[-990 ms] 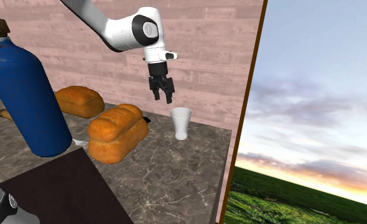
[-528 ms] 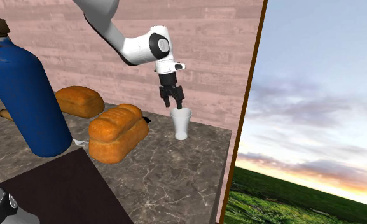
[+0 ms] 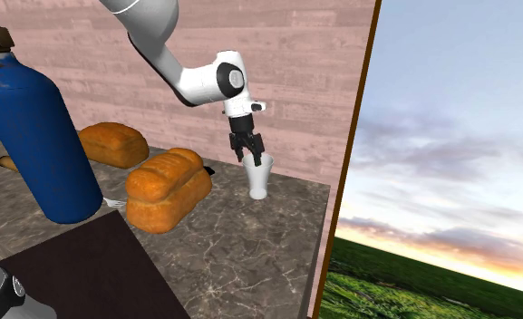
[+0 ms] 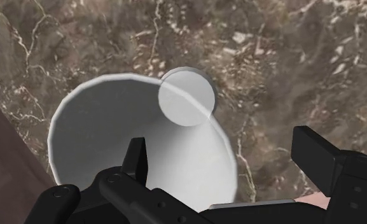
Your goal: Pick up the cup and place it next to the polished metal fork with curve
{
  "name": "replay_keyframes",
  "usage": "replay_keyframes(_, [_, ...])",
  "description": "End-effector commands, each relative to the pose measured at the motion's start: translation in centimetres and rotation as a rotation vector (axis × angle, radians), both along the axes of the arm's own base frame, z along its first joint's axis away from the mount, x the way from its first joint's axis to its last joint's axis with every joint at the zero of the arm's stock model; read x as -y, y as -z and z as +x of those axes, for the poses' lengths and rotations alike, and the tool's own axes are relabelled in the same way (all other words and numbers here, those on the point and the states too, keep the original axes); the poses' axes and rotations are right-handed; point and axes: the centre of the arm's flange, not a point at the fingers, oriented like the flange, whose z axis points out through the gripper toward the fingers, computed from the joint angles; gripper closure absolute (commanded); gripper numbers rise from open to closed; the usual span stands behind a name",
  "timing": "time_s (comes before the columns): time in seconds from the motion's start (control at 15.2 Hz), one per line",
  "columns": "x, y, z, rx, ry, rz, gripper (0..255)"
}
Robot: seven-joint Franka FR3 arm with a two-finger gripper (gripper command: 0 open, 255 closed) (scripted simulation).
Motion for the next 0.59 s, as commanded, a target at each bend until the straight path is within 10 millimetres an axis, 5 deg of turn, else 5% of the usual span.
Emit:
replay_keyframes(0.0, [0.02, 0.08, -0.03, 0.0, 0.0, 0.0, 0])
replay_keyframes(0.33, [0.02, 0.07, -0.03, 0.0, 0.0, 0.0, 0])
replay_keyframes(0.4, [0.02, 0.07, -0.03, 0.0, 0.0, 0.0, 255])
replay_keyframes(0.53, [0.02, 0.07, -0.03, 0.0, 0.0, 0.0, 255])
